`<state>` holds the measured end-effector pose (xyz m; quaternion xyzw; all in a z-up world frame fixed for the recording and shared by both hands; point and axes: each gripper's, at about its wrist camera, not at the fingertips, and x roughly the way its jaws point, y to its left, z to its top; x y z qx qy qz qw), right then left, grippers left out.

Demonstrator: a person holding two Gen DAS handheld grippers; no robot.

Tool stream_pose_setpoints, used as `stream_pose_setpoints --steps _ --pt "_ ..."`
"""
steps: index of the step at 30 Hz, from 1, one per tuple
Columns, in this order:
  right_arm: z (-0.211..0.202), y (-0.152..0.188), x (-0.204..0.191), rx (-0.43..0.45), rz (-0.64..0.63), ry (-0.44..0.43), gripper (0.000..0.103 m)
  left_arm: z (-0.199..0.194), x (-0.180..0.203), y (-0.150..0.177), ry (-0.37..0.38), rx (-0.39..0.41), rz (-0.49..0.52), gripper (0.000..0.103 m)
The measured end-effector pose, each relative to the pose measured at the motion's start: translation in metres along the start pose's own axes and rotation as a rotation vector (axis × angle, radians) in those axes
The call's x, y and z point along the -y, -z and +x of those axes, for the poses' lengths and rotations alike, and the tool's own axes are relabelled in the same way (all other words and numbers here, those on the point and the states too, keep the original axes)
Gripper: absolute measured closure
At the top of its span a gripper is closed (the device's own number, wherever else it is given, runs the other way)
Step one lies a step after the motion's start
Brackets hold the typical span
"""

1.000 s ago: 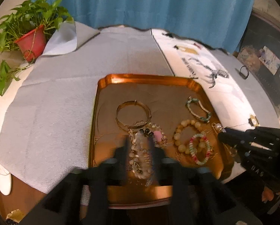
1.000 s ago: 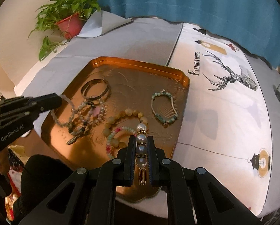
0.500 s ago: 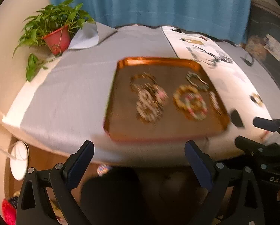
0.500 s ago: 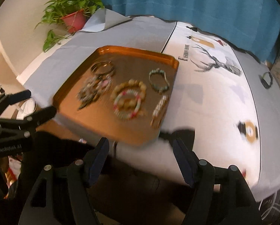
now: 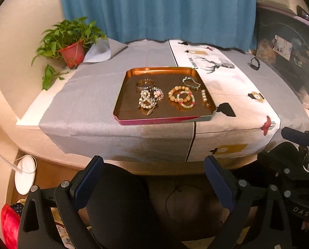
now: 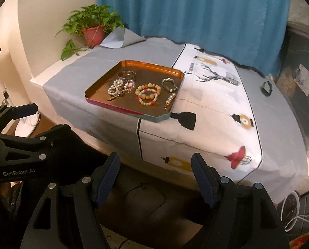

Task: Organize jewelry
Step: 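Withdraw both tools from the tray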

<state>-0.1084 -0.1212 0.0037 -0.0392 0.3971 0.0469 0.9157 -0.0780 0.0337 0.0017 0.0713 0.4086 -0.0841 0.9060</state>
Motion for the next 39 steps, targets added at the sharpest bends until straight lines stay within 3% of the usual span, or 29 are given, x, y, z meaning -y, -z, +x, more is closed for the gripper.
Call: stream_pose_setpoints --steps 15,39 --pt "-0.03 0.021 -0.003 0.032 -0.003 0.006 0.029 -0.042 0.016 0.016 -0.014 0.061 0.032 0.007" --pt "-0.019 0.024 0.003 -0.011 0.006 0.004 0.028 -0.025 0.02 0.017 -0.009 0.014 0.044 0.007"
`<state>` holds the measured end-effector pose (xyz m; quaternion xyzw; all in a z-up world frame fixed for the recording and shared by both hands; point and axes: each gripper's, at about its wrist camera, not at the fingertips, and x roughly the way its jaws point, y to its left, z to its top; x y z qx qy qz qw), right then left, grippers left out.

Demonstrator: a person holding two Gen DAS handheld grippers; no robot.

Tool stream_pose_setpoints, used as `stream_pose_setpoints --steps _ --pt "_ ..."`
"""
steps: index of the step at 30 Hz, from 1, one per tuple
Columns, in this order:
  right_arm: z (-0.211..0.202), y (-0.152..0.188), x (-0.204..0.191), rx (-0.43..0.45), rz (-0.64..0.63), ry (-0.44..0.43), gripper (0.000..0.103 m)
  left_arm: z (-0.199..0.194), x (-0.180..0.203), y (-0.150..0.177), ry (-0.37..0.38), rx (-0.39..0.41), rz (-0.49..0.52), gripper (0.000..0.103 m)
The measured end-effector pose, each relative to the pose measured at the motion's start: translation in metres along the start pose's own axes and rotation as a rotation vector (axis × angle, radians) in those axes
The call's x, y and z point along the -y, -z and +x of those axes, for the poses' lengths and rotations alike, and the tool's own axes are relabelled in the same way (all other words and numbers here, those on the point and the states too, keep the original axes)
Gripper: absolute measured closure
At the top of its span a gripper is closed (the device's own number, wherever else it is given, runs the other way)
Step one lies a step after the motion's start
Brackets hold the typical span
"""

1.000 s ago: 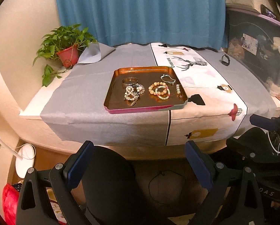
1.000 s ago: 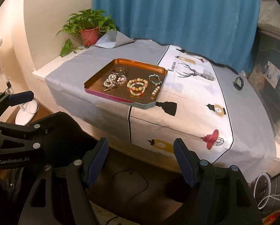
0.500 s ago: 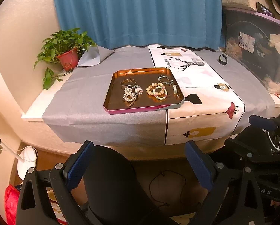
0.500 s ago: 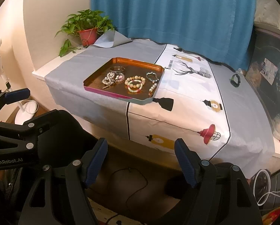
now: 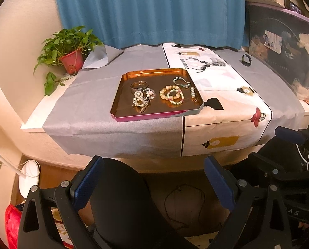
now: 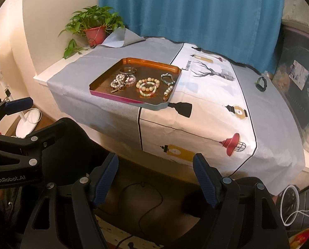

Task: Organize jewelry
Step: 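Withdraw both tools from the tray, then grasp the black-green watch with the right gripper while the left gripper grasps a chain bracelet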

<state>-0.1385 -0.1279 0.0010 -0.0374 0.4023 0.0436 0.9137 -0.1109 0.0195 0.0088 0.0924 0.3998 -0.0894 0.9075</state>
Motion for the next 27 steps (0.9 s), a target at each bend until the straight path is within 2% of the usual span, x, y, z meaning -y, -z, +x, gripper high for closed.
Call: stream_pose_setpoints --steps 18,23,27 --pt "0.025 0.003 0.032 -0.036 0.075 -0.013 0.028 0.028 0.025 -0.014 -0.012 -0.061 0.063 0.007" --pt "0.036 0.002 0.054 -0.049 0.116 -0.004 0.028 0.043 0.037 -0.027 -0.008 -0.081 0.093 0.007" --pt "0.044 0.0 0.09 -0.046 0.186 0.029 0.028 0.056 0.052 -0.044 0.017 -0.099 0.12 0.007"
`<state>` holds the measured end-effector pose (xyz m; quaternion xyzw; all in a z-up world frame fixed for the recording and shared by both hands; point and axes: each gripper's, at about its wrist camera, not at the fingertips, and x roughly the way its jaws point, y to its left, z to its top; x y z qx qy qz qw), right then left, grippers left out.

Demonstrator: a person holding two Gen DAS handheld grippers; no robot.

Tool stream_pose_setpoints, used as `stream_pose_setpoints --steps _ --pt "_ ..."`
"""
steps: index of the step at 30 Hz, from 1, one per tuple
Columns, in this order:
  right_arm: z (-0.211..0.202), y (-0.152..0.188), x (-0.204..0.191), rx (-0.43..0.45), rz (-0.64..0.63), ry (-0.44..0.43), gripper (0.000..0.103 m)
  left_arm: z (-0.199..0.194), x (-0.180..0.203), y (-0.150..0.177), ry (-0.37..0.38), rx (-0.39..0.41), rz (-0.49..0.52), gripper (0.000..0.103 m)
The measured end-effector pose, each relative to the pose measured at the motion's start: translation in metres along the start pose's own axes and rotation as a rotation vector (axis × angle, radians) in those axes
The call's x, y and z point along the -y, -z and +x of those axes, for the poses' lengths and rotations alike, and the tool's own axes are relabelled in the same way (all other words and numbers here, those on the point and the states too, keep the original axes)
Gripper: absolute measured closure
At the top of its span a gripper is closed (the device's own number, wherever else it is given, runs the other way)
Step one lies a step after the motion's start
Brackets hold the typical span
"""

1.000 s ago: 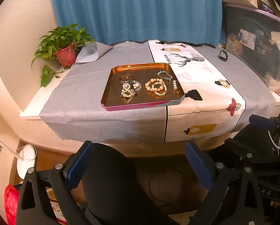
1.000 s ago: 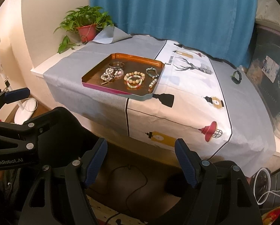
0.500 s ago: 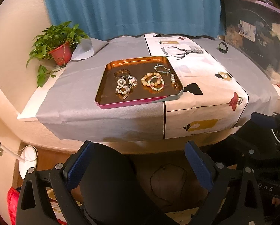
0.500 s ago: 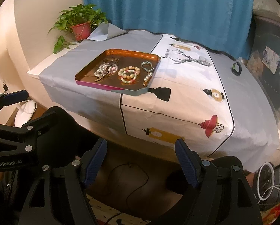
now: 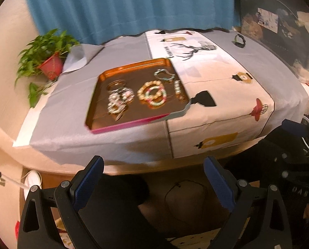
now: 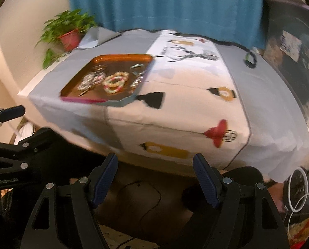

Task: Organize jewelry
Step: 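Grasp the black-green watch with the right gripper while the left gripper grasps a chain bracelet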

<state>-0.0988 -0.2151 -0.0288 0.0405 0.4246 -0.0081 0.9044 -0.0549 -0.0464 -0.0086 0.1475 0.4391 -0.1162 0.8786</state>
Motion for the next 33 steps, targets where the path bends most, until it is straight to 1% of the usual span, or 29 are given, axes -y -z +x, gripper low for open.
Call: stream_pose_setpoints --steps 2,8,11,14,15,19,21,22,24,26,27,31,32,33 --pt "0.005 -0.005 0.022 0.0 0.041 0.022 0.028 0.007 0.009 -0.017 0.017 -0.002 0.014 0.007" --pt "0.024 -0.026 0.095 0.003 0.154 0.094 0.027 0.03 0.038 -0.071 0.037 0.014 0.067 0.007" --pt "0.036 -0.043 0.136 0.014 0.203 0.127 0.027 0.051 0.055 -0.11 0.077 0.008 0.074 0.007" --pt "0.056 -0.07 0.183 0.03 0.236 0.167 0.027 0.076 0.072 -0.148 0.126 0.001 0.077 0.007" --pt "0.064 -0.079 0.197 0.038 0.247 0.181 0.027 0.091 0.081 -0.167 0.147 0.002 0.084 0.007" --pt "0.104 -0.123 0.251 0.07 0.276 0.199 0.027 0.143 0.113 -0.229 0.193 0.013 0.105 0.007" --pt "0.133 -0.147 0.277 0.065 0.283 0.208 0.027 0.172 0.129 -0.256 0.204 0.02 0.113 0.007" --pt "0.143 -0.155 0.286 0.063 0.286 0.209 0.027 0.187 0.138 -0.268 0.219 0.02 0.124 0.007" --pt "0.178 -0.182 0.313 0.046 0.302 0.226 0.027 0.214 0.154 -0.289 0.249 0.006 0.158 0.007" --pt "0.203 -0.2 0.33 0.038 0.305 0.221 0.027 0.234 0.165 -0.302 0.254 0.005 0.187 0.007" --pt "0.221 -0.214 0.338 0.03 0.302 0.211 0.027 0.248 0.173 -0.311 0.261 0.0 0.214 0.007" --pt "0.263 -0.247 0.35 0.012 0.267 0.188 0.027 0.289 0.185 -0.331 0.27 -0.043 0.258 0.007" --pt "0.275 -0.257 0.353 0.007 0.259 0.189 0.026 0.298 0.186 -0.334 0.273 -0.056 0.264 0.007" --pt "0.282 -0.264 0.353 0.017 0.24 0.208 0.025 0.307 0.187 -0.338 0.272 -0.07 0.271 0.007"
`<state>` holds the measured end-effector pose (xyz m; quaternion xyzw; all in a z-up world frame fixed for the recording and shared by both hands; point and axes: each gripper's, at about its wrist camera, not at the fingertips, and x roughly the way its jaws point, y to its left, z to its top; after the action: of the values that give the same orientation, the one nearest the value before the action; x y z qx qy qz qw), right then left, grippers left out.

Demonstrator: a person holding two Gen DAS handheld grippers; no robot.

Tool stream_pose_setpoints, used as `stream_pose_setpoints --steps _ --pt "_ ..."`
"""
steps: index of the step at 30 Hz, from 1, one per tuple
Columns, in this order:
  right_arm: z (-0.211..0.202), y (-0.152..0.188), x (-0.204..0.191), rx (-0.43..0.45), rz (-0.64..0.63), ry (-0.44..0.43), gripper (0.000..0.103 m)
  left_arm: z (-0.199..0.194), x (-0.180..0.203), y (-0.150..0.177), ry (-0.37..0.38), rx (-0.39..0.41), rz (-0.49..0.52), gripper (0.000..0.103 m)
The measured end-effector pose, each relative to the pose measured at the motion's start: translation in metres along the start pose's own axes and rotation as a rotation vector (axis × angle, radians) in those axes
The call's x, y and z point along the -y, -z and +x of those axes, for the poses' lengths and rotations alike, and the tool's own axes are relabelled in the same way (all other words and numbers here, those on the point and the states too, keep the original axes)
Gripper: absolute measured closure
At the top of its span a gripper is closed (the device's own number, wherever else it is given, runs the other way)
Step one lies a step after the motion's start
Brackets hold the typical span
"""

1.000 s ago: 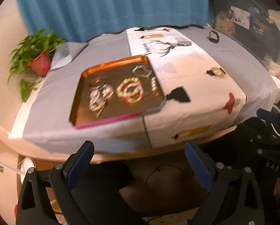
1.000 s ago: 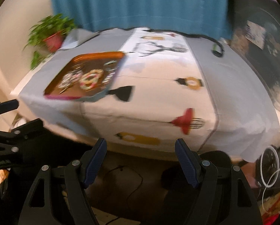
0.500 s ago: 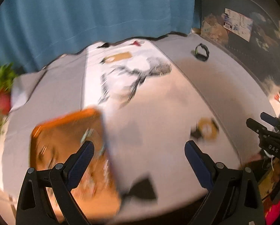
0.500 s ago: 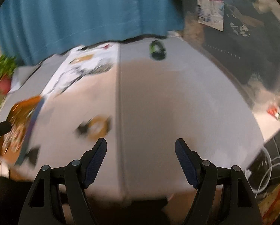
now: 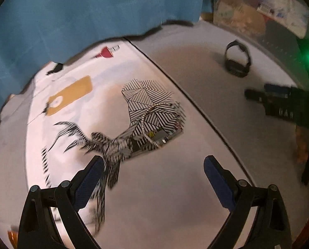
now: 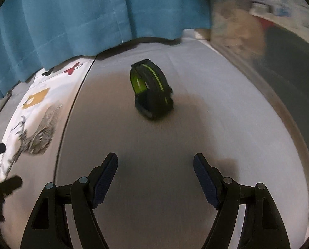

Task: Organize jewelry
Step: 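Grasp the black-green watch with the right gripper while the left gripper grasps a chain bracelet, then carry the watch and chain bracelet over the orange tray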

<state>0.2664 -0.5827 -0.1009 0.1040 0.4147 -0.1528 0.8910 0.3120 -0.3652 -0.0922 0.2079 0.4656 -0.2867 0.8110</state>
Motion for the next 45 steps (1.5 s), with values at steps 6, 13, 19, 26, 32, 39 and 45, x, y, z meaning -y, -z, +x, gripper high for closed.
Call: stream_pose_setpoints --steps 6,13,19,26,32,39,45 --pt "0.031 -0.033 -0.015 -0.001 -0.103 0.016 0.02 0.02 0.002 -0.014 0.026 -0.01 0.074 0.008" --pt "0.025 -0.032 -0.031 0.034 -0.201 0.02 0.053 0.009 0.02 -0.013 0.149 -0.024 0.156 0.101" --pt "-0.021 0.007 -0.033 0.026 -0.167 -0.018 0.053 -0.031 0.017 0.017 0.229 -0.008 0.08 0.101" --pt "-0.094 0.06 -0.045 0.02 -0.133 -0.052 0.053 -0.122 0.014 0.062 0.274 0.08 -0.005 0.101" --pt "-0.161 0.101 -0.071 0.033 -0.149 -0.085 0.053 -0.198 0.007 0.116 0.244 0.135 -0.051 0.101" --pt "-0.262 0.159 -0.11 0.081 -0.149 -0.143 0.053 -0.26 -0.009 0.193 0.151 0.12 -0.143 0.101" --pt "-0.334 0.215 -0.154 0.107 -0.218 -0.208 0.053 -0.308 -0.013 0.277 0.083 0.129 -0.202 0.101"
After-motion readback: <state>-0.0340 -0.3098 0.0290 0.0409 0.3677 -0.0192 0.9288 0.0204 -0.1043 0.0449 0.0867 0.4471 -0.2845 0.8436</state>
